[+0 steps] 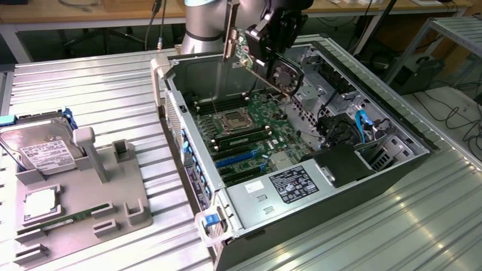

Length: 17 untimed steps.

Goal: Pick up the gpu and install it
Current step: 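Insert the gpu into the slot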

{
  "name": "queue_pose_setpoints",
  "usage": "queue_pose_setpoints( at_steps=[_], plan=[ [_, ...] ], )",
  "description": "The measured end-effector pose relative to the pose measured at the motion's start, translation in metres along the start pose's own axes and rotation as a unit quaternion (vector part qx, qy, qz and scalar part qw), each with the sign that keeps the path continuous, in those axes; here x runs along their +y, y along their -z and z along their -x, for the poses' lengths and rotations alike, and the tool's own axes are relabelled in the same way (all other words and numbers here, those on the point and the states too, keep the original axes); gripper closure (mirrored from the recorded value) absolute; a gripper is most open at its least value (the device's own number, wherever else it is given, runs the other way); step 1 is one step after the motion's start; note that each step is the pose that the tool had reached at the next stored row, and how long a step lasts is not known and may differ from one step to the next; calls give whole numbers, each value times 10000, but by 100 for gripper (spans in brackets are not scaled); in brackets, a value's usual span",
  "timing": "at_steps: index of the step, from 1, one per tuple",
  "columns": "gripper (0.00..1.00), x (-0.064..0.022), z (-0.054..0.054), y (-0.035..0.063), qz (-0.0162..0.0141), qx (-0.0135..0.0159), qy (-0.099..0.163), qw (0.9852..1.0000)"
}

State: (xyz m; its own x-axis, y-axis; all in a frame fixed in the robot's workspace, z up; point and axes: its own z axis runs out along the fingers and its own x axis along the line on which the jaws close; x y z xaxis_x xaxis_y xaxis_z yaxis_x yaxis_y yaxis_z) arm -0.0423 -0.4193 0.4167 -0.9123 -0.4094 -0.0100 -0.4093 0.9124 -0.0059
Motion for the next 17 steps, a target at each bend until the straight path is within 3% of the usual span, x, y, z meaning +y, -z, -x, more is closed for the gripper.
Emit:
queue_pose_setpoints(
  at_steps=[12,15,16,17],
  plan=[
    [72,0,0,-2,6,-4,542,9985],
    [72,0,0,-2,7,-4,667,9978],
    [72,0,0,-2,9,-5,843,9964],
    [72,0,0,-3,9,-6,879,9961]
  ],
)
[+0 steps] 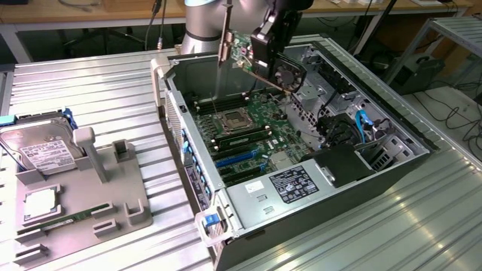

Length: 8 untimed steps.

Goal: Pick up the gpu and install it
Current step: 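Insert the gpu into the slot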

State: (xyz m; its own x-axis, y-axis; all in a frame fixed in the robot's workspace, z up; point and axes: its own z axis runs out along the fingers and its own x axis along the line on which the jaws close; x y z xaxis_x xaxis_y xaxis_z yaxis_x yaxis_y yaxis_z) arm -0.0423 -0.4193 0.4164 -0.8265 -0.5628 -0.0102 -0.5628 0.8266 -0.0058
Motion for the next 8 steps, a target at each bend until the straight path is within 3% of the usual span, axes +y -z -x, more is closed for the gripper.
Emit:
queue_pose_setpoints(
  at_steps=[8],
  plan=[
    [72,0,0,-1,3,-1,270,9996]
  ],
)
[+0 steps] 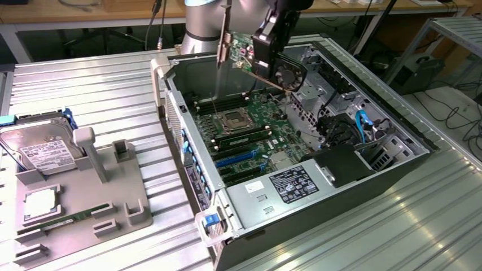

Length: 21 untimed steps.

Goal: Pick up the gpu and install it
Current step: 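Insert the gpu into the slot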

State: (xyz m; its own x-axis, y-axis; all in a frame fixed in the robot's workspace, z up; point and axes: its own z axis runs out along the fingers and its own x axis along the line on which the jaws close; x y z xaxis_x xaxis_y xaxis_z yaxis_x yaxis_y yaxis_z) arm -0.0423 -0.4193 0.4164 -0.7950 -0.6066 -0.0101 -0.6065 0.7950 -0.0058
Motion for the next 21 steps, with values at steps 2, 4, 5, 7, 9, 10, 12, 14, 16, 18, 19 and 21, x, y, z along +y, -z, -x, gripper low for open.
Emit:
queue_pose_setpoints(
  at_steps=[2,4,5,7,9,10,12,14,16,18,19,21],
  plan=[
    [72,0,0,-1,1,-1,88,10000],
    [72,0,0,-1,2,-1,200,9998],
    [72,0,0,-1,2,-1,239,9997],
    [72,0,0,-1,3,-2,311,9995],
    [72,0,0,-1,4,-2,384,9993],
    [72,0,0,-2,4,-2,422,9991],
    [72,0,0,-2,5,-3,495,9988],
    [72,0,0,-2,6,-3,575,9983],
    [72,0,0,-2,6,-4,653,9979],
    [72,0,0,-3,7,-4,737,9973],
    [72,0,0,-3,8,-5,777,9970],
    [72,0,0,-3,8,-5,852,9964]
  ],
)
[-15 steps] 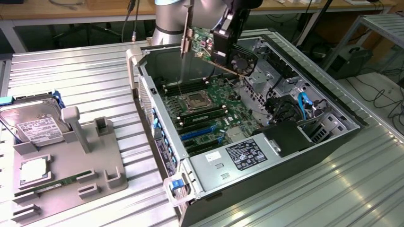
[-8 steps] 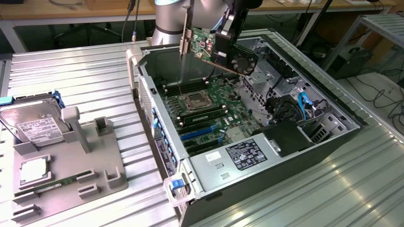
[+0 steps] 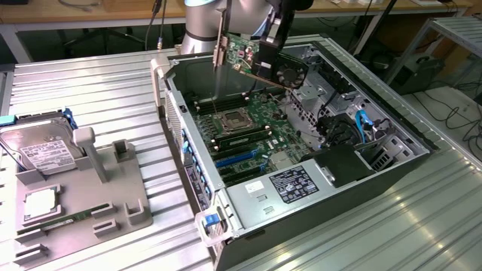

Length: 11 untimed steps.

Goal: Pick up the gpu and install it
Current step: 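Insert the gpu into the slot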

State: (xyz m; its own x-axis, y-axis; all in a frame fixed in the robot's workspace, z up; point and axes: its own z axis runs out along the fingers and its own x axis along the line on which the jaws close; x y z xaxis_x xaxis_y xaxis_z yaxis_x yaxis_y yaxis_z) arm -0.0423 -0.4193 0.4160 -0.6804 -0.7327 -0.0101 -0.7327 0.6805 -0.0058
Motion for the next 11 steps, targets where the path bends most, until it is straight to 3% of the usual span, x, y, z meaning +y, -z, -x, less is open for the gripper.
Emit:
queue_pose_setpoints(
  at_steps=[11],
  plan=[
    [72,0,0,-2,5,-3,493,9988]
  ],
)
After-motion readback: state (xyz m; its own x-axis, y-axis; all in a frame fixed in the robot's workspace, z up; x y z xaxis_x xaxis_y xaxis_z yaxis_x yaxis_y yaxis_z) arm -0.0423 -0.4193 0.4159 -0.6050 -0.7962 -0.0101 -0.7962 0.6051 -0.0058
